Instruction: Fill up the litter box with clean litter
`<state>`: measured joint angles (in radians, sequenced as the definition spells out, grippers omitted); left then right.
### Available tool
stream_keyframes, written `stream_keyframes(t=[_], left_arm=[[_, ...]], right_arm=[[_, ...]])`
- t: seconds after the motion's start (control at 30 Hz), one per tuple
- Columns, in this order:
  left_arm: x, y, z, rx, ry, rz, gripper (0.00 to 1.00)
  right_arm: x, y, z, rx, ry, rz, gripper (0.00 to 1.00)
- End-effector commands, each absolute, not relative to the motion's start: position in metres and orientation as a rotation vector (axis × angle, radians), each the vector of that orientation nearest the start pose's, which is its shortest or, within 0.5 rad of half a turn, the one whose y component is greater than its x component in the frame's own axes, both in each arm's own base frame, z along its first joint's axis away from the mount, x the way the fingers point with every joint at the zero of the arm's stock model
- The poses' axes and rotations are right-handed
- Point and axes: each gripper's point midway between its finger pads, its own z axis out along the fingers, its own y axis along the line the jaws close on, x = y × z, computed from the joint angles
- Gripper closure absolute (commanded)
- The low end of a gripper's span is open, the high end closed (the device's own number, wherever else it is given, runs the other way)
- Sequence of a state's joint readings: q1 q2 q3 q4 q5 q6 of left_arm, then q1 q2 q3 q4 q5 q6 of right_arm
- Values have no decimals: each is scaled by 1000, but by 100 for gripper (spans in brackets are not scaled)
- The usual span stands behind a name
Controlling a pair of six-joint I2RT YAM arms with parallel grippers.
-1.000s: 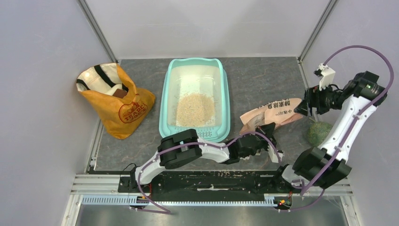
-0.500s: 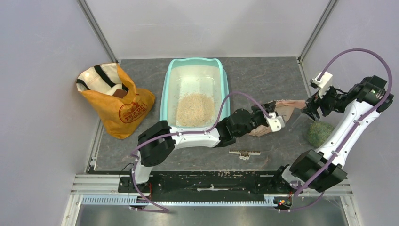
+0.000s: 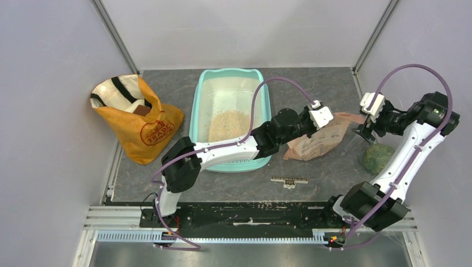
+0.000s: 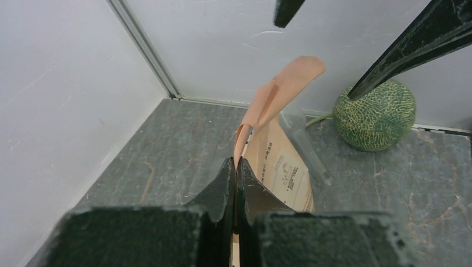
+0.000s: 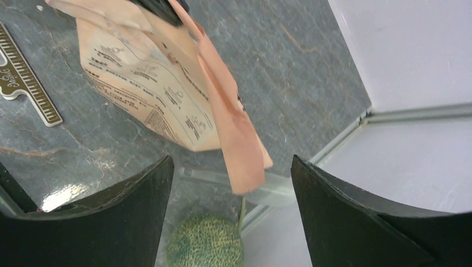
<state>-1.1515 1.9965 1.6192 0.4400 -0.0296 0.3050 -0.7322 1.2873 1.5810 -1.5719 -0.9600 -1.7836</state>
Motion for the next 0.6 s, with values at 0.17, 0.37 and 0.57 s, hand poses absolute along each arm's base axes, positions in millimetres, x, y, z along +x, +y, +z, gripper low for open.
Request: stream_keyframes(t=[0.17, 0.37, 0.57], left_arm=[[262, -578, 325, 977, 1147, -793, 98], [259, -578, 330, 982, 1131, -816, 98], [268, -573, 334, 959, 1140, -805, 98]], right_arm=[[239, 3, 294, -1347, 1638, 297, 9], [261, 2, 289, -1361, 1637, 271, 10], [261, 8, 259, -1456, 1694, 339, 26]])
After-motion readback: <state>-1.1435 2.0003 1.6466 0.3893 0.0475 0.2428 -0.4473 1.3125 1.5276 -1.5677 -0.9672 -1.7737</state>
